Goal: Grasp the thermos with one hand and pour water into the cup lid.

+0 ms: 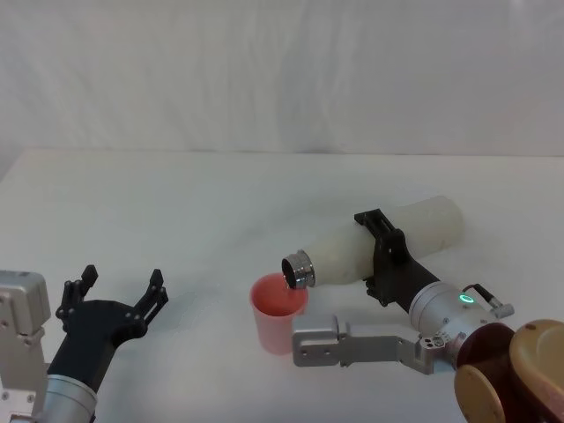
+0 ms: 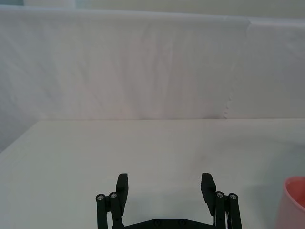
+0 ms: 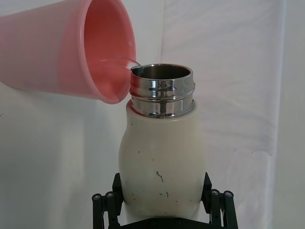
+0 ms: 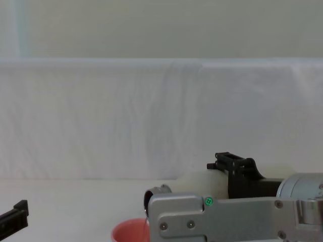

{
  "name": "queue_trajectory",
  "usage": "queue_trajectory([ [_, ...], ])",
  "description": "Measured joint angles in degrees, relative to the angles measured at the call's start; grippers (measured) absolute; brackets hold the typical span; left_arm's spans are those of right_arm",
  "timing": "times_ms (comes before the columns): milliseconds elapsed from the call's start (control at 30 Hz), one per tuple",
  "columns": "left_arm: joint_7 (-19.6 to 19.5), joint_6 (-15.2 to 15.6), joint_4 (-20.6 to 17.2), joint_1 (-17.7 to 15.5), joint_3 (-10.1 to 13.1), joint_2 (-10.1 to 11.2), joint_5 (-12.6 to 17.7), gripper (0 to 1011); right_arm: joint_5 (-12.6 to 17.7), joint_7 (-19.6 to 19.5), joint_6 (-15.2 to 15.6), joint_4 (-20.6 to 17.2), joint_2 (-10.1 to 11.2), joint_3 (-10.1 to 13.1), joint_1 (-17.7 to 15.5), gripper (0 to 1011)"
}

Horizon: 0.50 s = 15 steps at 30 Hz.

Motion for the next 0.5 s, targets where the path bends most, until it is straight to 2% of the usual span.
queue_trajectory([
  [500, 0.0, 0.0, 0.0, 0.0, 0.0, 0.0, 0.0, 1001, -0.4, 0.06, -0.06, 0.24, 0.05, -0.13, 0.35, 957],
])
